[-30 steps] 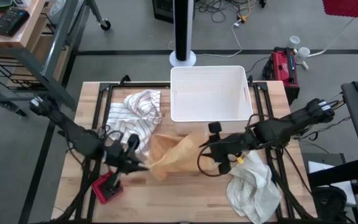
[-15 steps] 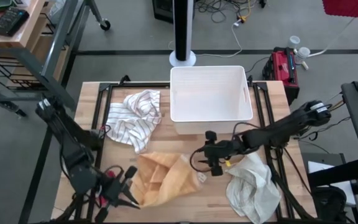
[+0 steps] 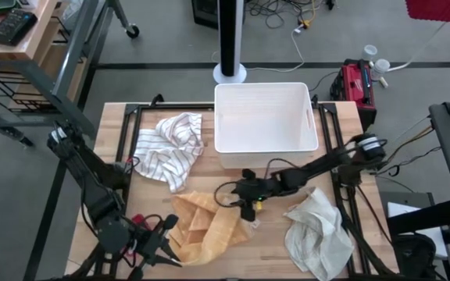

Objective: Fold towel
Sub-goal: Fold the yellow towel

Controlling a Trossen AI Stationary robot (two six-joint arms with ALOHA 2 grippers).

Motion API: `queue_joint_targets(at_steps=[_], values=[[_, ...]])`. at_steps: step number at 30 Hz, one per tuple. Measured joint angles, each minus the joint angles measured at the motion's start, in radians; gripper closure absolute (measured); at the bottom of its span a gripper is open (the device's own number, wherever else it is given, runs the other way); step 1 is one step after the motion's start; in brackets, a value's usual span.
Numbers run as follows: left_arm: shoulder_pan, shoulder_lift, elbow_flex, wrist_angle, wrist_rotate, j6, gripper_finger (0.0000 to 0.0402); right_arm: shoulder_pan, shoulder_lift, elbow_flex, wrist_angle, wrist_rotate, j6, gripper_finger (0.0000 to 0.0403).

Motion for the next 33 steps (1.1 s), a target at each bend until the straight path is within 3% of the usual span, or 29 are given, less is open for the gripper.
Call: queue_joint_targets(at_steps=[13, 16, 22, 27, 33], values=[[-0.012, 0.021, -0.005, -0.007, -0.028, -0.042, 0.0401, -0.008, 0.202, 0.198, -0.164, -0.087, 0.067, 0.0212], [-0.012, 0.022, -0.005, -0.019, -0.040, -0.045, 0.0401, 0.001, 0.201, 0.216, -0.162, -0.091, 0.036, 0.0247], [-0.023, 0.022, -0.011, -0.034, -0.079, -0.077, 0.0401, 0.004, 0.185, 0.226, -0.169, -0.098, 0.018, 0.0388], [-0.026, 0.022, -0.011, -0.050, -0.116, -0.104, 0.0401, 0.013, 0.173, 0.222, -0.183, -0.098, 0.017, 0.0399], [-0.033, 0.013, -0.011, -0.057, -0.168, -0.136, 0.0401, 0.055, 0.086, 0.219, -0.242, -0.003, -0.021, 0.0401]])
